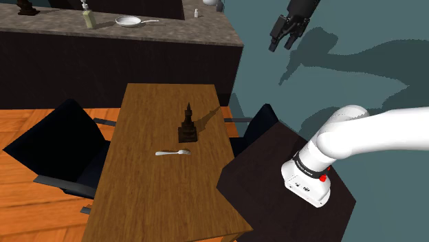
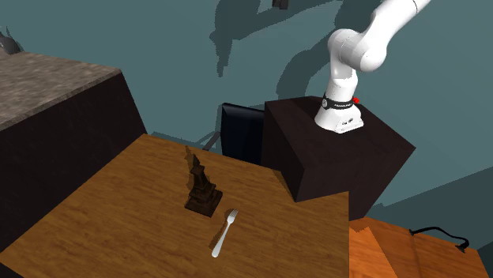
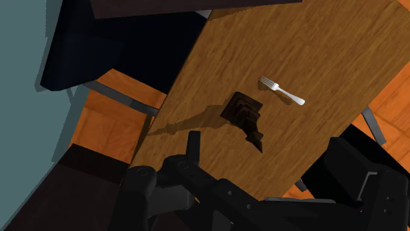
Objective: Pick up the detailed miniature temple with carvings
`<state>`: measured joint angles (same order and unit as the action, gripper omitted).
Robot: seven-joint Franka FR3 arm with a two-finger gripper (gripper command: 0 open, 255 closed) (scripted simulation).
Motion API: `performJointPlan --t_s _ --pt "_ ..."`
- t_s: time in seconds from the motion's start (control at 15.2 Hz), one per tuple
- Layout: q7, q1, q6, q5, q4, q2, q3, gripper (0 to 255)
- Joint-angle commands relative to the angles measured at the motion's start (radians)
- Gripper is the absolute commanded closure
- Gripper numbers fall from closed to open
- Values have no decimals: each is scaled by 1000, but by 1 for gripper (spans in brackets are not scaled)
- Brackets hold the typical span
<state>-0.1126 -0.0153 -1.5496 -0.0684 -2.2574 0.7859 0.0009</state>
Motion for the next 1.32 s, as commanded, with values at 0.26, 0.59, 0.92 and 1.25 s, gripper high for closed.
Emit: performJointPlan --t_s 0.26,0.59,0.92,1.25 --pt "-79 -2 -155 -14 -119 -1 71 0" --pt "-182 -6 -356 -26 -231 -50 164 0" --pt "-298 -23 -564 -18 -299 -155 266 0" --pt "-444 -71 -768 36 -319 -312 380 0"
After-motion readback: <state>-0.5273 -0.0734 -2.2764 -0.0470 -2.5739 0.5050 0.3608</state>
